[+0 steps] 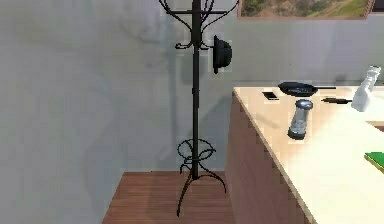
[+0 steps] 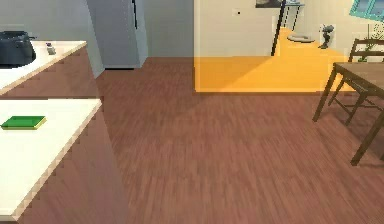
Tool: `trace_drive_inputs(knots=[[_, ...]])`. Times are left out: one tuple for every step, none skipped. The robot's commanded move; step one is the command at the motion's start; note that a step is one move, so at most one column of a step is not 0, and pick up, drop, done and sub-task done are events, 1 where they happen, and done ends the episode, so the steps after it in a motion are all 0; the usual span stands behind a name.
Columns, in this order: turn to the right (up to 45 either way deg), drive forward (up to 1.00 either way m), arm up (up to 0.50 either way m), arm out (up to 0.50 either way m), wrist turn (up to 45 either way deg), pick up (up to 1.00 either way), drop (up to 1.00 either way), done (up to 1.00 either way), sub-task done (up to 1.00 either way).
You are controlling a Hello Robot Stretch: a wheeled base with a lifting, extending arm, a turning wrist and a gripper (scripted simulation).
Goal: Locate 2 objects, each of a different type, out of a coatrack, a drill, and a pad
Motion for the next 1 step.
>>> trace_drive_inputs(knots=[[0.0,0.00,0.00,0.00,0.0,0.00,0.00,1.00,0.00]])
